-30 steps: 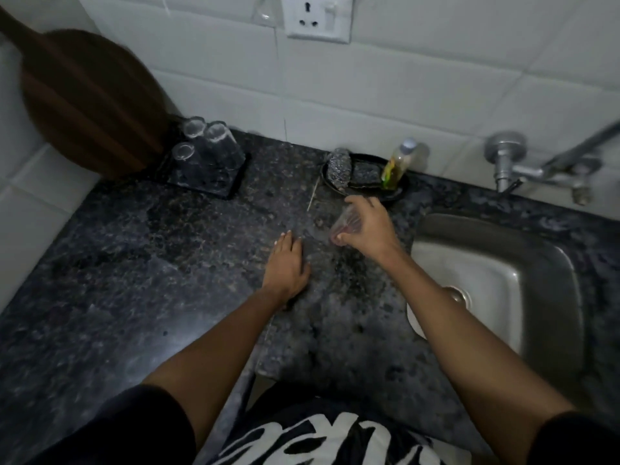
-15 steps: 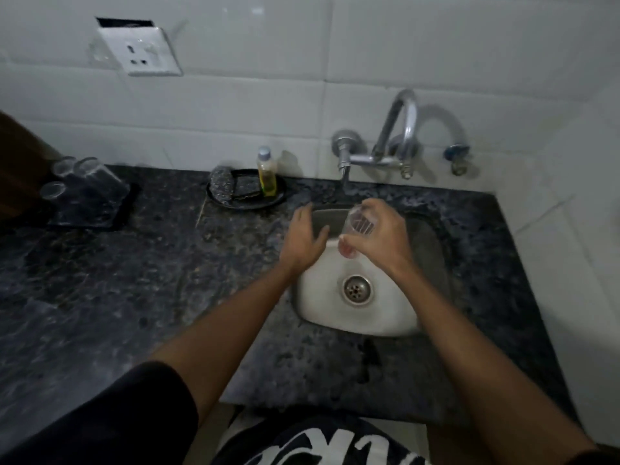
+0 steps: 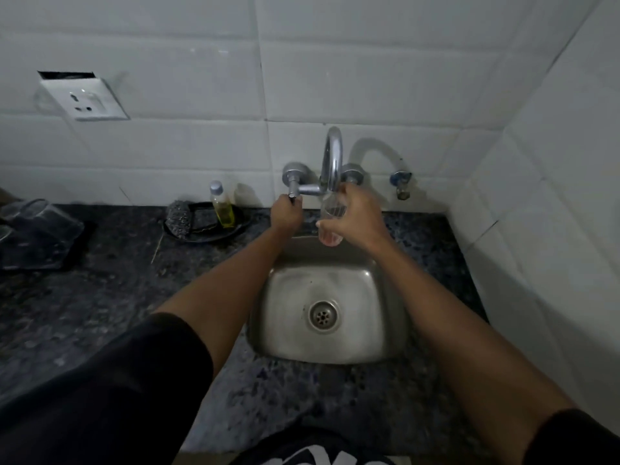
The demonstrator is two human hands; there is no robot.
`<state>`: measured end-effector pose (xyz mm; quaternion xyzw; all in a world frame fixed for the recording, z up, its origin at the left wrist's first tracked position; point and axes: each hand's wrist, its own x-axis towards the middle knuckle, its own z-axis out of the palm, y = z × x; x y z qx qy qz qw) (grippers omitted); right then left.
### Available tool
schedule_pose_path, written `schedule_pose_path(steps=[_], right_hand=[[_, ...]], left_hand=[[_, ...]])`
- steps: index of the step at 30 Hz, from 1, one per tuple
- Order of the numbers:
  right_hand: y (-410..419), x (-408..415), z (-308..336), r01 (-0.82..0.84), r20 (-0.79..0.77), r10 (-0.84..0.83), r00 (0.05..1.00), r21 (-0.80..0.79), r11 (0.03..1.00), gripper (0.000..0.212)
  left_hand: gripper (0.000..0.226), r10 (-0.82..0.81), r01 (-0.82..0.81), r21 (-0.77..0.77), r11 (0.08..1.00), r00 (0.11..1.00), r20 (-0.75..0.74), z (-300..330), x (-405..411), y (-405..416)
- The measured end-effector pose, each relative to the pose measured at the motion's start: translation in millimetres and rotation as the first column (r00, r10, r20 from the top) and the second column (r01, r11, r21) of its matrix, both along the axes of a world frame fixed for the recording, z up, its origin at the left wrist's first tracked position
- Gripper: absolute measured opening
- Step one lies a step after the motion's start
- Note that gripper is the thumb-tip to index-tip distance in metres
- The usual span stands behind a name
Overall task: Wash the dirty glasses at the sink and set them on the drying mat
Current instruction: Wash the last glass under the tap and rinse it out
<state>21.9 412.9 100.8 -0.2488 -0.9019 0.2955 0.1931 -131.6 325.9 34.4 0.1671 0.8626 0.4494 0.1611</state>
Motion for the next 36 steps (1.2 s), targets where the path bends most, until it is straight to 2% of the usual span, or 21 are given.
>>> schedule_pose_path(steps=[3, 6, 12, 16, 20, 22, 25, 26, 27, 29, 31, 33, 34, 35, 36], right_hand=[[5, -6, 5, -0.015, 0.0, 0.015, 1.0, -0.003, 1.0, 0.07], [10, -12, 8, -0.031, -0.015, 0.031, 0.999, 0.001, 1.0, 0.064], [9, -15, 14, -0.102, -0.019, 0.102, 0.995, 0.007, 0.995, 0.056], [8, -15, 10, -0.1, -0.004, 0.1, 0.995, -0.002, 0.995, 0.065], [9, -12, 10, -0.107, -0.005, 0.107, 0.994, 0.001, 0.994, 0.065], [10, -11, 9, -0.099, -0.011, 0.098, 0.995, -0.006, 0.995, 0.064], [11, -8, 3, -0.125, -0.033, 0.124, 0.992, -0.02, 0.992, 0.064], [10, -7, 0, -0.153, -0.042, 0.152, 0.988, -0.027, 0.988, 0.064], [10, -4, -3, -0.184, -0.045, 0.183, 0.982, -0.024, 0.983, 0.064], [12, 4, -7, -0.231, -0.038, 0.232, 0.972, 0.033, 0.972, 0.069], [16, 16, -10, -0.252, -0.047, 0.269, 0.962, 0.223, 0.942, 0.069], [21, 26, -16, -0.319, -0.025, 0.38, 0.925, 0.492, 0.81, 0.049], [23, 30, -22, -0.367, 0.021, 0.434, 0.901, 0.572, 0.733, 0.038], [25, 31, -28, -0.41, 0.067, 0.463, 0.884, 0.585, 0.7, 0.031], [24, 30, -31, -0.425, 0.086, 0.46, 0.884, 0.559, 0.712, 0.027]], left_hand=[[0.04, 0.061, -0.063, 0.033, 0.997, 0.997, 0.043, -7, -4, 4], [0.03, 0.129, -0.153, 0.154, 0.976, 0.979, 0.154, -21, -10, 4], [0.027, 0.079, -0.23, 0.376, 0.897, 0.923, 0.376, -27, -12, -1], [0.03, 0.09, -0.284, 0.396, 0.873, 0.893, 0.441, -30, -9, -3], [0.025, 0.084, -0.342, 0.423, 0.839, 0.85, 0.52, -24, -7, -4], [0.036, 0.013, -0.325, 0.387, 0.863, 0.78, 0.626, -24, 1, -6], [0.065, -0.224, -0.23, 0.398, 0.888, 0.54, 0.812, -19, 27, -5], [0.062, -0.312, -0.231, 0.463, 0.856, 0.483, 0.818, -18, 34, -2], [0.053, -0.367, -0.241, 0.515, 0.822, 0.467, 0.805, -18, 40, 2], [0.034, -0.386, -0.273, 0.557, 0.784, 0.488, 0.783, -15, 45, 9], [0.027, -0.347, -0.35, 0.549, 0.759, 0.495, 0.796, -13, 45, 13], [0.033, -0.277, -0.412, 0.516, 0.751, 0.513, 0.813, -12, 43, 13], [0.04, -0.265, -0.434, 0.514, 0.74, 0.514, 0.816, -13, 41, 14], [0.043, -0.258, -0.444, 0.515, 0.733, 0.519, 0.815, -11, 41, 15], [0.042, -0.266, -0.457, 0.533, 0.712, 0.527, 0.807, -16, 37, 18]])
